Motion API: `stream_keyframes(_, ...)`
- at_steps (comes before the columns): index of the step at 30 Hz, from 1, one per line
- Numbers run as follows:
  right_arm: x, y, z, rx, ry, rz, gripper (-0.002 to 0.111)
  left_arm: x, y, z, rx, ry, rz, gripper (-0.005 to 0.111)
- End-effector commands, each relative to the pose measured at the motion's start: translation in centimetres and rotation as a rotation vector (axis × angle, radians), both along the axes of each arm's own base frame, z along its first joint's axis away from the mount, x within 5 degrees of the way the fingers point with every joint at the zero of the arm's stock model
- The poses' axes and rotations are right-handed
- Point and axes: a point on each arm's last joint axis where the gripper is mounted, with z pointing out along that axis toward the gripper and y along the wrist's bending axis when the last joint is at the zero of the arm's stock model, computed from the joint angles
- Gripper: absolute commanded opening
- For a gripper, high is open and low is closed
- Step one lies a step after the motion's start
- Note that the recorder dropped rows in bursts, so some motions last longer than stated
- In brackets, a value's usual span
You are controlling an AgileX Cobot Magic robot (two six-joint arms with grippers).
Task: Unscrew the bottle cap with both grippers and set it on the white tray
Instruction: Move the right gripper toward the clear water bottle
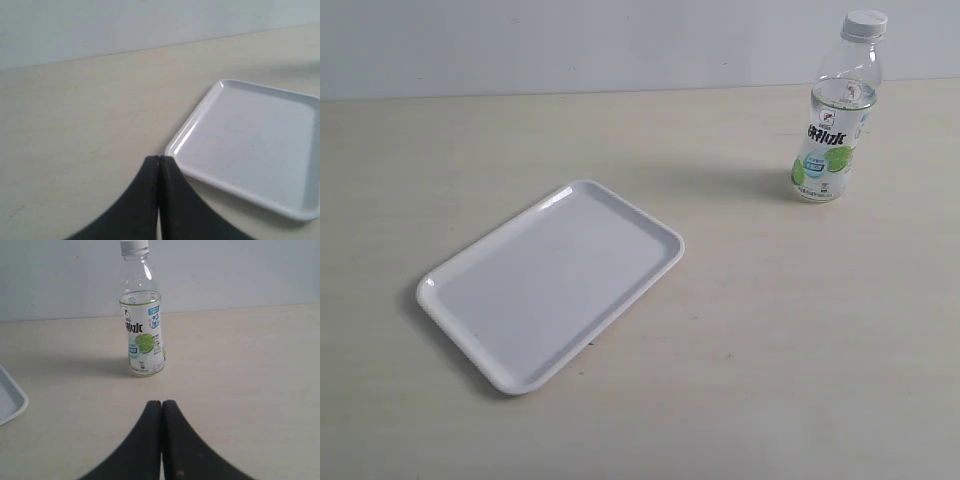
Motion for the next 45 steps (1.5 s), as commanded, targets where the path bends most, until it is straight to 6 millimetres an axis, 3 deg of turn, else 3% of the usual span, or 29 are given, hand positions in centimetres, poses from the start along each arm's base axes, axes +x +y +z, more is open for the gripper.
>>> stream_keyframes(1,0.0,0.0,-0.1,-0.002,-0.009,-0.005,0.0,0.0,0.0,0.1,-0.006,-0.009,0.002,0.0)
stream_keyframes(7,0.1,-0.1,0.5,-0.09,-0.066,0.002,0.0,0.0,0.0,0.1,-0.006,-0.009,0.002,0.0)
stream_keyframes(15,0.1,0.6,3.6,-0.02,-0.417,0.062,0.0,0.0,0.0,0.1,-0.006,-0.009,0.002,0.0)
stream_keyframes(18,0.0,0.7,4.0,-0.013,-0.456,0.071,0.0,0.0,0.0,0.1,-0.006,-0.009,0.002,0.0)
stream_keyframes(19,-0.1,0.7,4.4,-0.008,-0.5,0.08,0.0,0.0,0.0,0.1,-0.006,-0.009,0.002,0.0)
stream_keyframes(21,-1.1,1.0,6.7,-0.038,-0.781,0.103,0.0,0.0,0.0,0.1,-0.006,-0.009,0.002,0.0)
stream_keyframes(22,-1.8,0.1,8.1,0.035,-0.951,0.015,0.0,0.0,0.0,0.1,-0.006,-0.009,0.002,0.0)
stream_keyframes(23,-1.7,-0.6,8.9,0.078,-0.955,-0.054,0.0,0.0,0.0,0.1,-0.006,-0.009,0.002,0.0)
stream_keyframes(25,0.5,-1.9,10.3,0.086,-0.815,-0.196,0.0,0.0,0.0,0.1,-0.006,-0.009,0.002,0.0)
stream_keyframes(26,3.1,-2.0,10.8,0.02,-0.696,-0.208,0.0,0.0,0.0,0.1,-0.006,-0.009,0.002,0.0)
stream_keyframes(27,4.3,-1.9,10.9,-0.011,-0.643,-0.197,0.0,0.0,0.0,0.1,-0.006,-0.009,0.002,0.0)
stream_keyframes(29,10.1,-1.8,8.5,-0.091,-0.361,-0.153,0.0,0.0,0.0,0.1,-0.006,-0.009,0.002,0.0)
stream_keyframes(30,11.3,-1.9,7.2,-0.093,-0.286,-0.152,0.0,0.0,0.0,0.1,-0.006,-0.009,0.002,0.0)
stream_keyframes(31,13.1,-2.0,4.7,-0.1,-0.153,-0.152,0.0,0.0,0.0,0.1,-0.006,-0.009,0.002,0.0)
stream_keyframes(34,15.5,-0.9,0.5,-0.129,0.026,0.0,0.002,0.0,0.0,0.1,-0.006,-0.009,0.002,0.0)
stream_keyframes(36,16.4,0.0,-1.8,-0.104,0.09,0.111,0.012,0.0,0.0,0.1,-0.006,-0.009,0.002,0.0)
stream_keyframes(42,18.6,0.2,-4.8,-0.066,0.056,0.129,0.084,0.0,0.0,0.1,-0.006,-0.009,0.002,0.0)
stream_keyframes(45,19.9,0.0,-5.8,-0.038,0.079,0.108,0.102,0.0,0.0,0.1,-0.006,-0.009,0.002,0.0)
